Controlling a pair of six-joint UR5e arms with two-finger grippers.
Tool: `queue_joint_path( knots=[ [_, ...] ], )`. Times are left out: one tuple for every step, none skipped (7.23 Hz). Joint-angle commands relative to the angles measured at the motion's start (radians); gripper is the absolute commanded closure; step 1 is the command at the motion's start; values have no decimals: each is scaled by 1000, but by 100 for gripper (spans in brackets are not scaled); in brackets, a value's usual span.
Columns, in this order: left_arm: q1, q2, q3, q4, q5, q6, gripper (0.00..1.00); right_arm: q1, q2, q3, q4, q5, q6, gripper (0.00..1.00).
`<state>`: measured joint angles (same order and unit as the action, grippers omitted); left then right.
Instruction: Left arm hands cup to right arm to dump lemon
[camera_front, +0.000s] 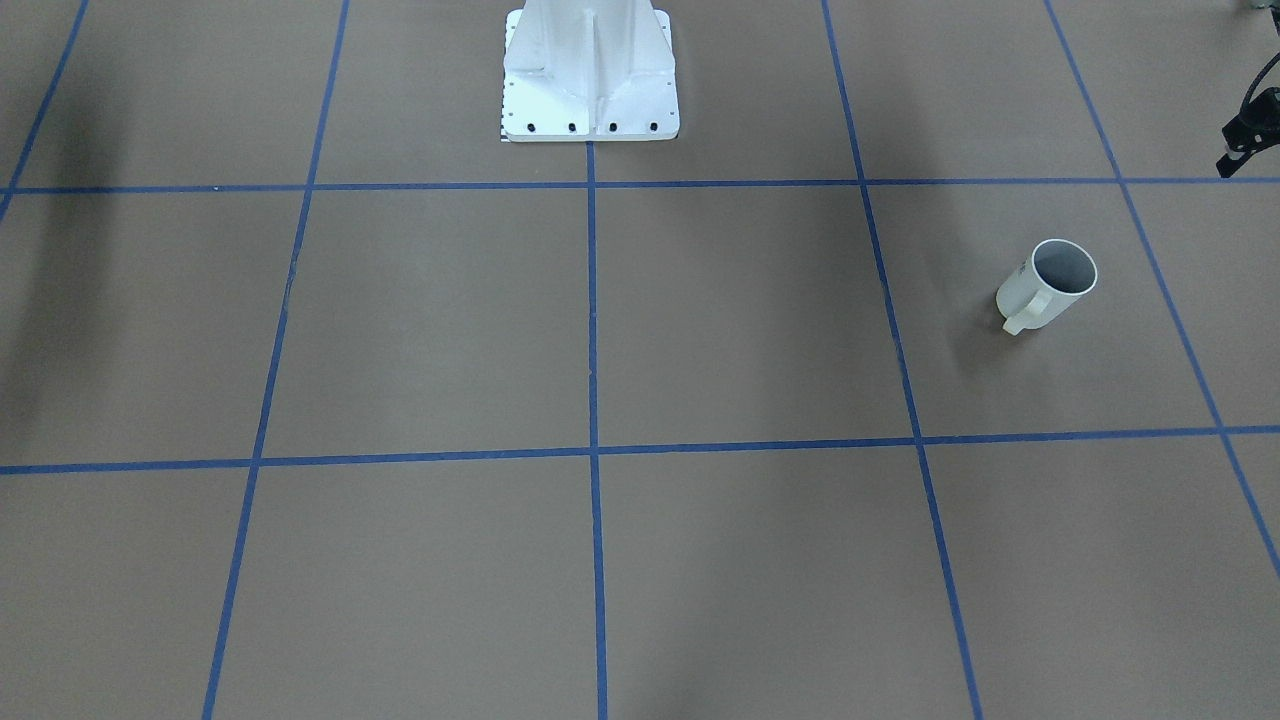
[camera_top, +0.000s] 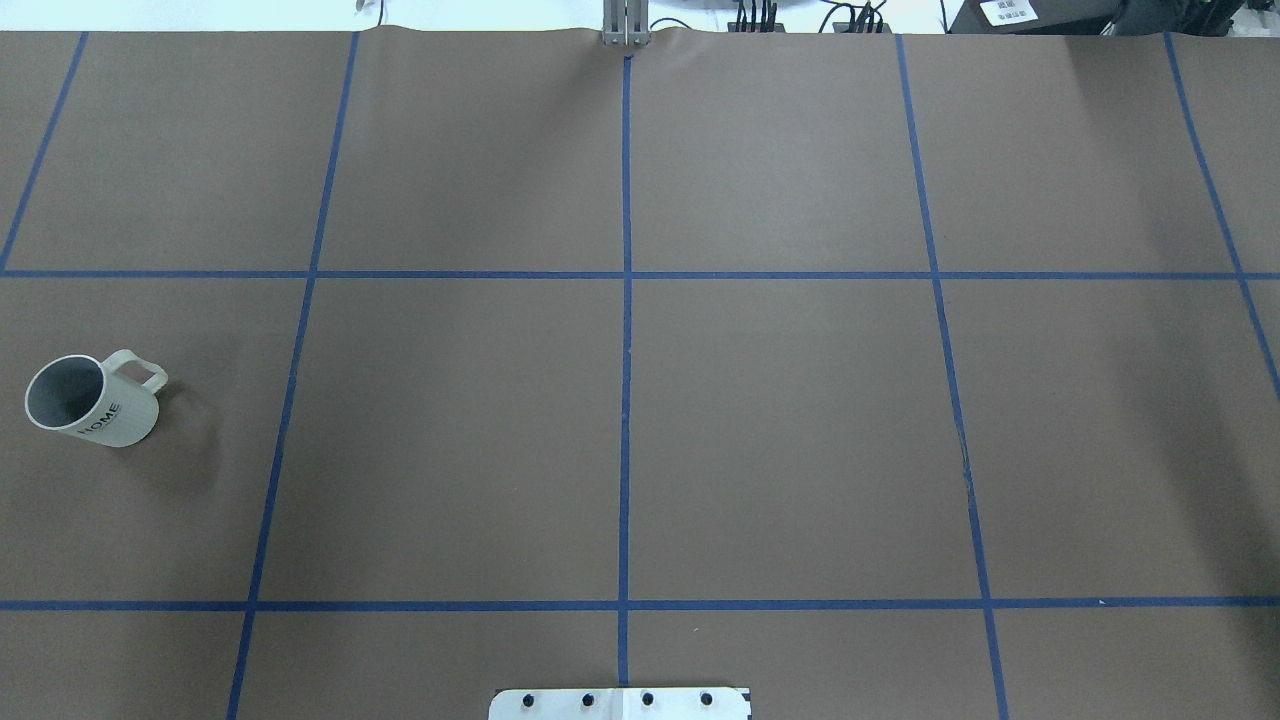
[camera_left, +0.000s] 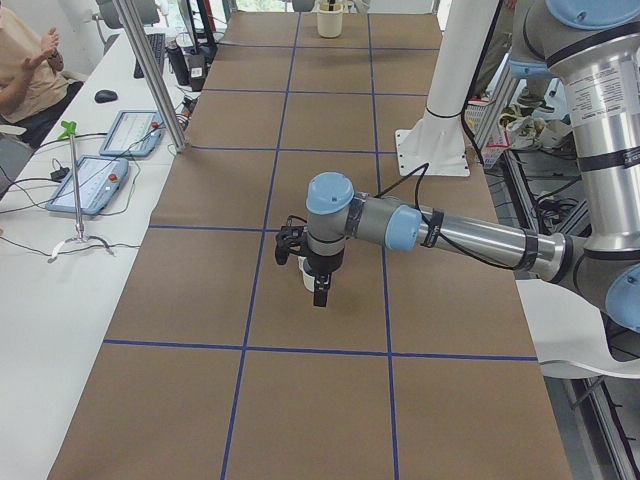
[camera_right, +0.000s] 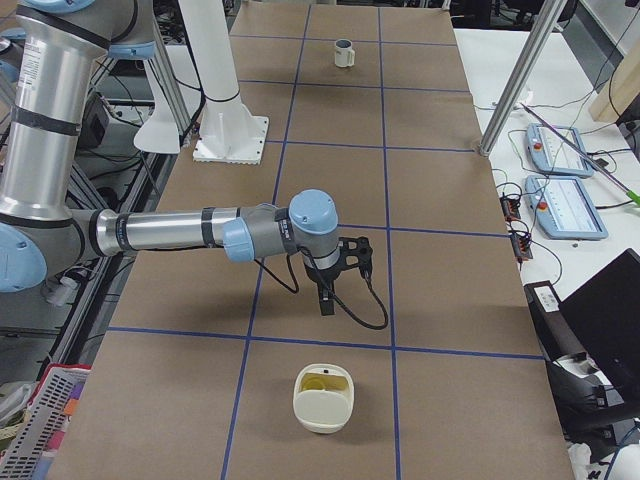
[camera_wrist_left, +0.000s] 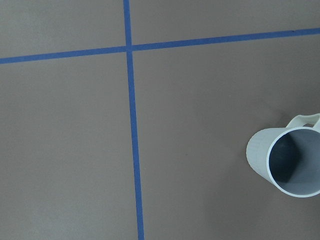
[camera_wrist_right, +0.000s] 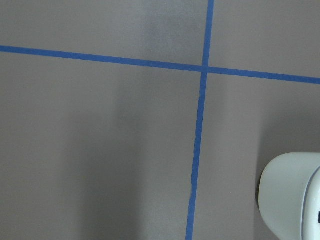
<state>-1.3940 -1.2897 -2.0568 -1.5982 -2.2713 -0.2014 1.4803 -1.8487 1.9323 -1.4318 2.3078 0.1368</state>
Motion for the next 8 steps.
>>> queue_joint_path(
  knots=[
    [-3,15,-15,0,-2,2,0,0,-9,0,-1,-2,0,0],
    [-3,42,-29,-3,-2,2,0,-1,-3,-6,-1,-5,0,0],
    [0,33,-23,-3,-2,2,0,-2,-4,-10,-2,-7,1,0],
    [0,8,-11,-5,-2,2,0,-2,-3,-13,-4,-7,1,0],
    [0,0,-5,-5,-2,-6,0,-2,3,-30,-3,-4,3,0],
    [0,-6,-9,-3,-2,-9,0,-2,5,-29,-2,-5,15,0],
    [0,-8,-13,-2,-2,-9,0,-2,11,-30,-2,-7,17,0],
    [0,-6,-11,-3,-2,-10,0,-2,11,-27,-1,-4,17,0]
  ],
)
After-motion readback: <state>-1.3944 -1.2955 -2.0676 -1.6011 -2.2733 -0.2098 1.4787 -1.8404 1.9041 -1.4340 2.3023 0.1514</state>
